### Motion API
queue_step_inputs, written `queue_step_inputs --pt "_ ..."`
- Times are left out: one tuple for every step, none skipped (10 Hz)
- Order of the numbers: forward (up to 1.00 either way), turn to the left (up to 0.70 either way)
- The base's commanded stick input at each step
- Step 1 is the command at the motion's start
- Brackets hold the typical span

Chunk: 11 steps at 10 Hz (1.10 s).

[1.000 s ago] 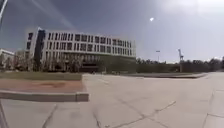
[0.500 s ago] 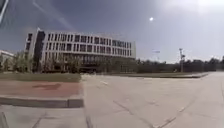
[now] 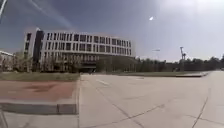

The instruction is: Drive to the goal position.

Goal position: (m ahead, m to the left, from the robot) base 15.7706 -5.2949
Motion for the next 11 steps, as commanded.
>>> queue_step_inputs --pt "0.7 0.0" --pt "0.7 0.0" --pt "0.7 0.0" --pt "0.7 0.0" --pt "0.7 0.0" --pt "0.7 0.0" --pt "0.7 0.0" --pt "0.7 0.0" --pt "0.7 0.0" --pt "0.7 0.0" --pt "0.7 0.0"
